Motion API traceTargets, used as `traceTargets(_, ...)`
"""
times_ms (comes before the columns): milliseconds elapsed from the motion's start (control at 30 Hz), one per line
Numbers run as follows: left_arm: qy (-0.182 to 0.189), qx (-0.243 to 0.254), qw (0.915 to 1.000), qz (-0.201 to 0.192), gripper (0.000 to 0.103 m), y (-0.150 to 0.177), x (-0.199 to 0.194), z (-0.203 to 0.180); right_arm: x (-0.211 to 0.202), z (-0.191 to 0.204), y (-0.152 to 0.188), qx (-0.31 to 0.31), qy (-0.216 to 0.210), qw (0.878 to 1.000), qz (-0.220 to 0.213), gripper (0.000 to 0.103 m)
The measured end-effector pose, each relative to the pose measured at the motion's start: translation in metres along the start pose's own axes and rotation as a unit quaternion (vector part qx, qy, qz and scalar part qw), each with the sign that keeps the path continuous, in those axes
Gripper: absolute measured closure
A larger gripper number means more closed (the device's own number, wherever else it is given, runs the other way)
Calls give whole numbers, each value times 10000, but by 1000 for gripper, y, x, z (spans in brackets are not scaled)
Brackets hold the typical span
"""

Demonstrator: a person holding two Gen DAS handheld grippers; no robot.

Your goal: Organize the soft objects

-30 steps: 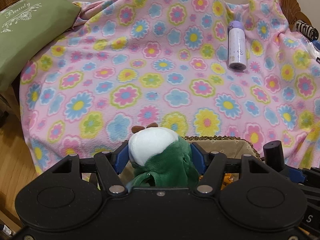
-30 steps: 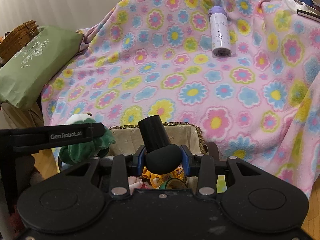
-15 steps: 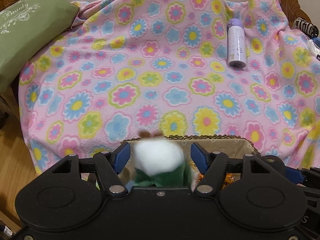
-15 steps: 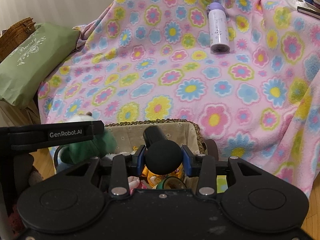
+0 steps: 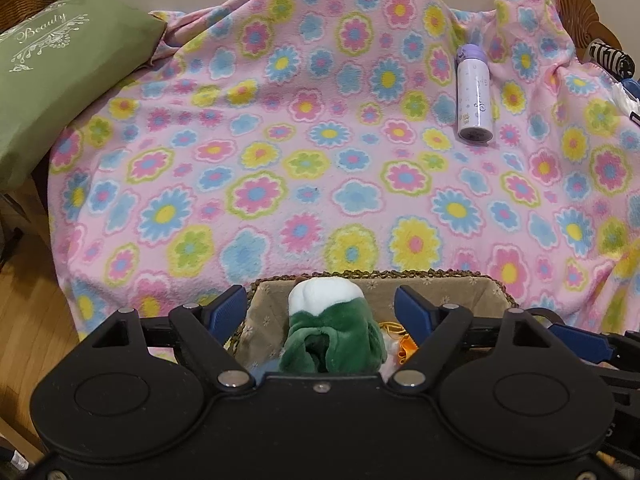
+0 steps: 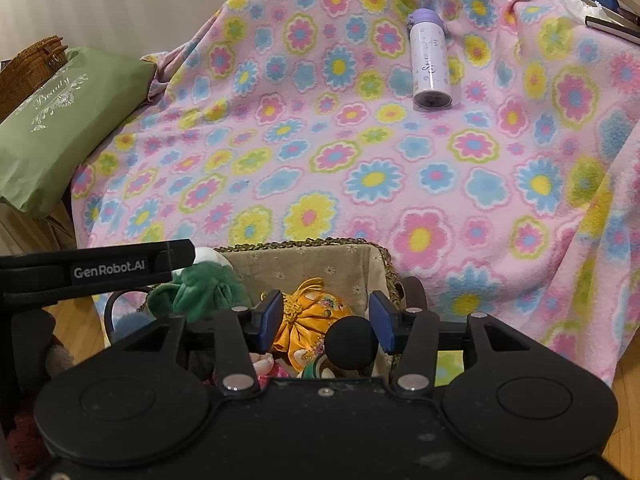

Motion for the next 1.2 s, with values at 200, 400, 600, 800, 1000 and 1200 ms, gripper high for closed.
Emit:
traceTargets(200, -14, 19, 10000, -48, 20, 3, -9, 1, -6, -1, 1, -53, 60, 10000, -36, 45)
traceTargets(400, -43, 92, 9998, -144, 16, 4, -19, 1, -15, -1, 2, -169, 150, 9997, -109, 38)
traceTargets(600, -58, 123, 9998, -154, 14, 8, -26, 1, -22, -2, 5, -191, 196, 9995, -155, 32)
traceTargets(800, -102, 167, 9998, -87, 13, 11, -31, 2, -26, -4, 8, -184, 265, 9994, -149, 29)
traceTargets(1000, -130, 149, 9998, -50, 13, 17, -35, 6, -30, -4, 10, -186, 363, 9990, -199, 26)
traceTargets(1200, -93, 29, 9999, 134, 13, 28, -36, 10, -32, -2, 11, -233, 387, 9987, -218, 23)
Point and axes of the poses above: each gripper's, at about its wrist camera, not at the fingertips, and x roughly the way its jaws point, z to its left, y to its underside, the point moved 2 cm from there along x, roughly the way its jaws point, and after that the axes turned 9 degrees about -z, right-handed, at the moved point
